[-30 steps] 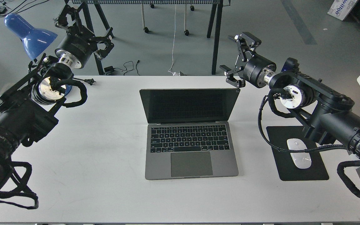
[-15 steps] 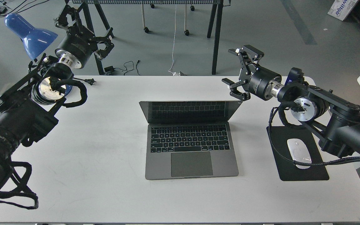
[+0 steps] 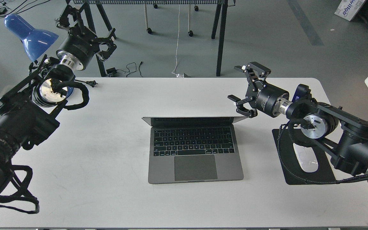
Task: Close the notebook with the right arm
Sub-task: 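Push the laptop screen down toward the keyboard with the right gripper, then press the right gripper on the closed lid to seat it shut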
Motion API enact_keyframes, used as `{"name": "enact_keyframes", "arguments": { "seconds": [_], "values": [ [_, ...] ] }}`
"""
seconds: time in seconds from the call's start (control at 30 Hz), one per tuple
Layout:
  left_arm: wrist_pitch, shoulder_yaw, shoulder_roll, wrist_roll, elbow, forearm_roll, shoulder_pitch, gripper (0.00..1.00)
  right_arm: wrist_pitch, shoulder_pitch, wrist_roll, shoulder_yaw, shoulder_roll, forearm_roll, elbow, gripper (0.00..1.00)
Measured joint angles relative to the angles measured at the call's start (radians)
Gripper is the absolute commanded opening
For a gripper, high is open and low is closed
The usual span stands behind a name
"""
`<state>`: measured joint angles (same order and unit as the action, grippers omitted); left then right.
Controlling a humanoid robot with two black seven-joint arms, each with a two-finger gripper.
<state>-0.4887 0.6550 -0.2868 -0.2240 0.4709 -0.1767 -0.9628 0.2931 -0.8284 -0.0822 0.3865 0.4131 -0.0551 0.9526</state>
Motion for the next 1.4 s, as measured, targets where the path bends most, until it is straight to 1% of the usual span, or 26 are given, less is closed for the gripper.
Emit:
{"name": "enact_keyframes", "arguments": {
  "seconds": [0.37, 0.83, 1.03, 1.4],
  "values": [
    [0.000, 0.000, 0.000, 0.000, 0.000, 0.000, -0.001, 1.00, 0.000, 0.049, -0.002, 0.000, 0.006, -0.018, 0.002, 1.00],
    [0.000, 0.000, 0.000, 0.000, 0.000, 0.000, 0.000, 1.00, 0.000, 0.102, -0.004, -0.004, -0.022, -0.090, 0.002, 1.00],
    [0.000, 0.000, 0.000, 0.000, 0.000, 0.000, 0.000, 1.00, -0.003, 0.126, -0.008, -0.024, -0.037, -0.154, 0.001, 1.00],
    [0.000, 0.000, 0.000, 0.000, 0.000, 0.000, 0.000, 1.00, -0.003, 0.165, -0.009, -0.030, -0.046, -0.178, 0.000, 1.00]
  ]
}}
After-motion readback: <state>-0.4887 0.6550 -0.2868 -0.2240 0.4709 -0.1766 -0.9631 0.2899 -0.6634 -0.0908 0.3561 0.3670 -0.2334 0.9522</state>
